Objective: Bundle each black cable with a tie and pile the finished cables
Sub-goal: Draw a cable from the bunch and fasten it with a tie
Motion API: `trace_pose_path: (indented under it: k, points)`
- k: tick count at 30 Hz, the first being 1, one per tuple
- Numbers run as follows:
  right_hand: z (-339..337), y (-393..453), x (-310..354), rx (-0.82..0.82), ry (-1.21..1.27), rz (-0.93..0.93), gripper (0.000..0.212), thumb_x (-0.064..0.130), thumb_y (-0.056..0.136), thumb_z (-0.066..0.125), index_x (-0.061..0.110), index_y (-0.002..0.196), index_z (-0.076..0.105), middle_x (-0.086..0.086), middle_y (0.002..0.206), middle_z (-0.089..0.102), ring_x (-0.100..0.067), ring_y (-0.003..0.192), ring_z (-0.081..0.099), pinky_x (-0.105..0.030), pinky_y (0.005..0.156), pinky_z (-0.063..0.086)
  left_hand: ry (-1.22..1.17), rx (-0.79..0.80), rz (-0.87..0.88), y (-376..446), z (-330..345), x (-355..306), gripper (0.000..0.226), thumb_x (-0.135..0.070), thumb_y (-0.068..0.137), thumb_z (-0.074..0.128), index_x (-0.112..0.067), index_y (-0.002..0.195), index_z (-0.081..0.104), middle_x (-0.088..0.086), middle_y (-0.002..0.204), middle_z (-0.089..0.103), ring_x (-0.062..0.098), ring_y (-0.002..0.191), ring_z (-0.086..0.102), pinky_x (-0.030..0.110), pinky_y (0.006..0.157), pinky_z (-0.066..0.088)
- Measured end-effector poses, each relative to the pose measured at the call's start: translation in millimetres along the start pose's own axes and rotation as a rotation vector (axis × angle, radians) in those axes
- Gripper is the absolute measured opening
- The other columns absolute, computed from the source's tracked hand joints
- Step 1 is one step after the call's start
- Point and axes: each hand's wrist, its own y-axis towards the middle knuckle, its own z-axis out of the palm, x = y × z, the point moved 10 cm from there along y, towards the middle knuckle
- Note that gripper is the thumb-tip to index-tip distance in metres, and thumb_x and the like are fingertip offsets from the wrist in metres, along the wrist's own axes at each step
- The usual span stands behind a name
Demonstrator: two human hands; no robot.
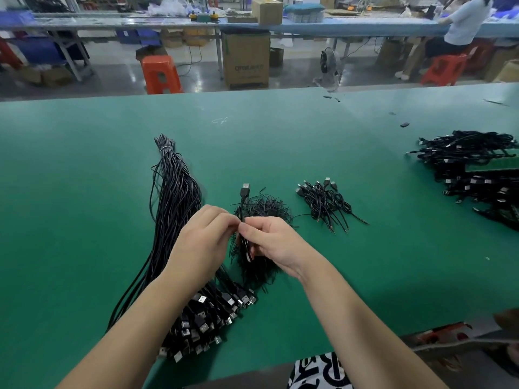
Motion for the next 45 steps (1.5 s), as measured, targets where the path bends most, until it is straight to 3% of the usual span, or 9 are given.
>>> trace_pose_path:
  k: [5, 9, 16, 22, 27, 30, 34, 39, 45]
  points:
    - [-1, -2, 6, 0.040, 0.115, -0.032, 0.016, 0.030, 0.094, 0.066, 0.022, 0.089, 0.079, -0.016, 0.089, 0.050, -0.012, 0.060, 0.055, -0.024, 0.061, 0.053, -0.242, 0.040, -0.308, -3, 0, 32, 0.016, -0.023, 0.085, 0.076, -0.026, 0.088, 0.060, -0.015, 0.088, 0.056, 0.001, 0.083, 0.056, 0.008, 0.072, 0.039]
    - [1, -5, 1, 0.110, 0.111, 0.015, 0.021, 0.028, 0.089, 0.068, 0.014, 0.099, 0.079, -0.016, 0.097, 0.066, -0.012, 0.064, 0.061, -0.027, 0.067, 0.058, -0.195, 0.057, -0.313, -1, 0, 42, 0.033, -0.054, 0.076, 0.069, -0.025, 0.088, 0.058, -0.016, 0.088, 0.053, 0.000, 0.083, 0.054, 0.007, 0.072, 0.039]
    - [-22, -1, -8, -0.025, -0.010, 0.067, 0.014, 0.014, 0.093, 0.071, 0.000, 0.089, 0.071, -0.014, 0.080, 0.067, -0.015, 0.064, 0.067, -0.027, 0.062, 0.059, -0.253, 0.121, -0.407, -12, 24, 66, 0.051, -0.066, 0.073, 0.064, -0.030, 0.109, 0.055, -0.016, 0.094, 0.054, 0.002, 0.087, 0.055, 0.010, 0.074, 0.042]
    - [-101, 0, 18, -0.332, -0.683, 0.187, 0.015, 0.036, 0.092, 0.070, 0.023, 0.095, 0.076, 0.001, 0.070, 0.072, -0.008, 0.057, 0.061, -0.028, 0.061, 0.059, 0.336, 0.330, -0.624, -44, 59, 143, 0.053, -0.045, 0.099, 0.052, -0.011, 0.140, 0.049, 0.013, 0.137, 0.051, 0.032, 0.127, 0.045, 0.049, 0.104, 0.037]
    - [-193, 1, 47, -0.607, -1.234, 0.319, 0.033, 0.046, 0.097, 0.061, 0.018, 0.097, 0.078, -0.002, 0.075, 0.066, -0.022, 0.074, 0.061, -0.028, 0.066, 0.042, 0.345, 0.482, -0.825, -83, 89, 183, 0.061, -0.044, 0.103, 0.041, -0.015, 0.154, 0.026, 0.016, 0.164, 0.015, 0.030, 0.152, 0.011, 0.052, 0.122, 0.012]
    - [-247, 3, 48, -0.722, -1.296, 0.450, 0.037, 0.047, 0.095, 0.064, 0.012, 0.102, 0.075, -0.008, 0.093, 0.072, -0.029, 0.088, 0.064, -0.029, 0.068, 0.044, 0.326, 0.437, -0.867, -93, 95, 186, 0.062, -0.043, 0.101, 0.041, -0.018, 0.155, 0.023, 0.012, 0.166, 0.009, 0.029, 0.153, 0.007, 0.051, 0.123, 0.012]
    - [-290, 11, 34, -0.781, -1.250, 0.582, 0.048, 0.048, 0.091, 0.071, 0.007, 0.071, 0.057, -0.007, 0.069, 0.056, -0.028, 0.071, 0.056, -0.027, 0.054, 0.036, 0.338, 0.375, -0.863, -94, 90, 184, 0.062, -0.040, 0.098, 0.046, -0.019, 0.154, 0.030, 0.012, 0.165, 0.016, 0.029, 0.151, 0.015, 0.049, 0.122, 0.017]
    - [-306, 25, 8, -0.800, -1.207, 0.650, 0.051, 0.044, 0.089, 0.074, 0.008, 0.065, 0.047, -0.010, 0.075, 0.058, -0.029, 0.075, 0.057, -0.028, 0.056, 0.037, 0.343, 0.346, -0.862, -94, 88, 183, 0.061, -0.038, 0.096, 0.049, -0.020, 0.152, 0.034, 0.011, 0.164, 0.021, 0.028, 0.150, 0.018, 0.049, 0.121, 0.019]
    - [-303, 39, -16, -0.723, -1.169, 0.647, 0.039, 0.039, 0.097, 0.065, 0.003, 0.111, 0.069, -0.015, 0.099, 0.071, -0.030, 0.090, 0.065, -0.029, 0.067, 0.048, 0.350, 0.329, -0.856, -95, 87, 184, 0.057, -0.037, 0.095, 0.051, -0.018, 0.148, 0.040, 0.011, 0.163, 0.024, 0.028, 0.150, 0.021, 0.049, 0.121, 0.021]
